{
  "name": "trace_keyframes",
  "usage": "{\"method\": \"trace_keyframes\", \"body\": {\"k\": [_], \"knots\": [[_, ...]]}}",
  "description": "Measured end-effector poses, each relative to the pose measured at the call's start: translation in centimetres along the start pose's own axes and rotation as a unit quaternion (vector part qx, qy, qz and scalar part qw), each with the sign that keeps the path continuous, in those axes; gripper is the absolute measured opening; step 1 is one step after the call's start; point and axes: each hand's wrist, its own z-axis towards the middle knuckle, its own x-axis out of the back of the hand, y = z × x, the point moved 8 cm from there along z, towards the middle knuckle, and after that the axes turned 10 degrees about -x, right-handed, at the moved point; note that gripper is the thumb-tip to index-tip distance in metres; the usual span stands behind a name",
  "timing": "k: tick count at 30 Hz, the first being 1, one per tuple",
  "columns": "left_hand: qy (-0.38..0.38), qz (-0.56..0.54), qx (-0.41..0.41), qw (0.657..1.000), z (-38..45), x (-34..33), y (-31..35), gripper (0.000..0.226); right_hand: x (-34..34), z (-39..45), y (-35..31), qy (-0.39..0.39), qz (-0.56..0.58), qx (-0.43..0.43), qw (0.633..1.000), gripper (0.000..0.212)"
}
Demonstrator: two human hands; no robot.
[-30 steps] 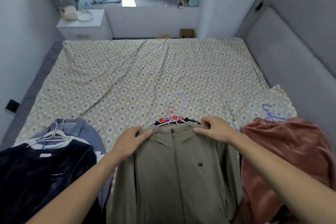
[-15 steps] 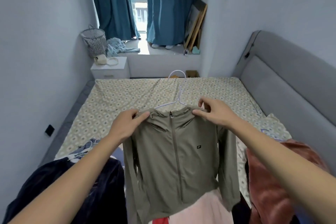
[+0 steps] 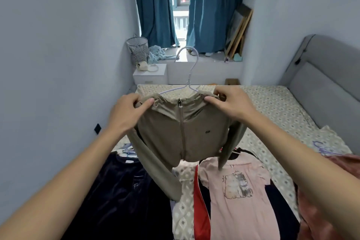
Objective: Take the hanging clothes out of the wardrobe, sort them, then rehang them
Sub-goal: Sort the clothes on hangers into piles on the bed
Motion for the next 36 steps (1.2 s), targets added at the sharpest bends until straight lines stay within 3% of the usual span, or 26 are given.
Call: {"method": "trace_keyframes", "body": {"k": [15, 24, 36], "knots": [[0.031, -0.013, -0.027, 0.999, -9.5, 19.1, -13.4, 0.064, -6.1, -8.8, -23.9, 0.072, -0.061, 0.001, 0.996, 0.047], [0.050, -0.014, -0.029, 0.998, -16.1, 25.8, -15.4, 0.066, -7.5, -15.5, -31.0, 0.074, -0.044, -0.010, 0.996, 0.051], [-0.012, 0.014, -0.001, 1.000, -29.8, 29.9, -18.5, 0.071, -13.4, -27.7, -35.8, 0.015, 0.016, -0.045, 0.999, 0.054]]}}
